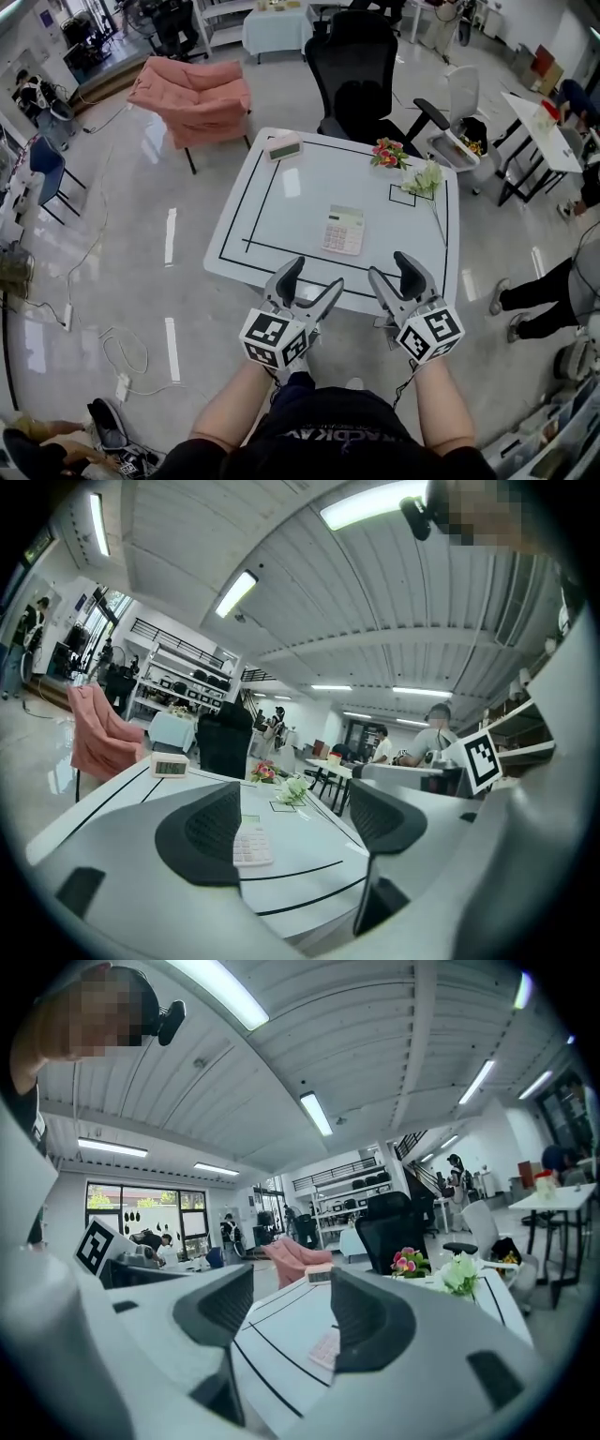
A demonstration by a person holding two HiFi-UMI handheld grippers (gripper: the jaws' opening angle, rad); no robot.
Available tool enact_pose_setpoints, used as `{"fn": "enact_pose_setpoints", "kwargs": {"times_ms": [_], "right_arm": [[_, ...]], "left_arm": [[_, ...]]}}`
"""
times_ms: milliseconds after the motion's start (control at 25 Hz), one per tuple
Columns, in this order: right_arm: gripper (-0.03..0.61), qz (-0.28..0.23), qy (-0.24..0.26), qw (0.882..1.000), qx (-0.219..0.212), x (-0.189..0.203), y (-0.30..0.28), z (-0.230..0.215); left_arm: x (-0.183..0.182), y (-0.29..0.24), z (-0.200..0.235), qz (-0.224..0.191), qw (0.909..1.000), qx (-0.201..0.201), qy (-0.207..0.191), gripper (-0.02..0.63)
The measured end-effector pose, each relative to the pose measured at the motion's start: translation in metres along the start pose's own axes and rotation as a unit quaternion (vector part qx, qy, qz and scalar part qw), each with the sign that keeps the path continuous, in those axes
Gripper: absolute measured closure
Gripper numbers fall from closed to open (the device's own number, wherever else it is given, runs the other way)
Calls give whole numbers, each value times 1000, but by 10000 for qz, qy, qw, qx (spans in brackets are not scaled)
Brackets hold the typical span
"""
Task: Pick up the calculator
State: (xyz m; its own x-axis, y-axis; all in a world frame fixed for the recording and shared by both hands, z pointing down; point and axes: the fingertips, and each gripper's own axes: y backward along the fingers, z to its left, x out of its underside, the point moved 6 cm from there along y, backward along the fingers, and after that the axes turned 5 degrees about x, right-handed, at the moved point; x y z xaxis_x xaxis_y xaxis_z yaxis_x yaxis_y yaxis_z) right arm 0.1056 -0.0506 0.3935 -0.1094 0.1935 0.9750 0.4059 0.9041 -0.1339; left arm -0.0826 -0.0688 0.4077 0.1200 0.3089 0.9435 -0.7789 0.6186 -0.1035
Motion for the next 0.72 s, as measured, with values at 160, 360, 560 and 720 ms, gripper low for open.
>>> {"fn": "enact_pose_setpoints", "kwargs": {"times_ms": [160, 360, 560, 720], "right_arm": [[327, 86, 46, 9997, 210, 2, -21, 13], [327, 117, 60, 9989, 449, 1, -43, 22], [327, 133, 90, 9983, 560, 1, -61, 33], [327, 177, 149, 9979, 606, -1, -72, 35]], "left_arm": [[-1, 1, 31, 62, 9997, 189, 128, 261], [-2, 0, 57, 179, 9984, 468, 260, 261], [-3, -4, 69, 270, 9960, 805, 293, 261], [-8, -8, 73, 272, 9946, 972, 257, 261]]}}
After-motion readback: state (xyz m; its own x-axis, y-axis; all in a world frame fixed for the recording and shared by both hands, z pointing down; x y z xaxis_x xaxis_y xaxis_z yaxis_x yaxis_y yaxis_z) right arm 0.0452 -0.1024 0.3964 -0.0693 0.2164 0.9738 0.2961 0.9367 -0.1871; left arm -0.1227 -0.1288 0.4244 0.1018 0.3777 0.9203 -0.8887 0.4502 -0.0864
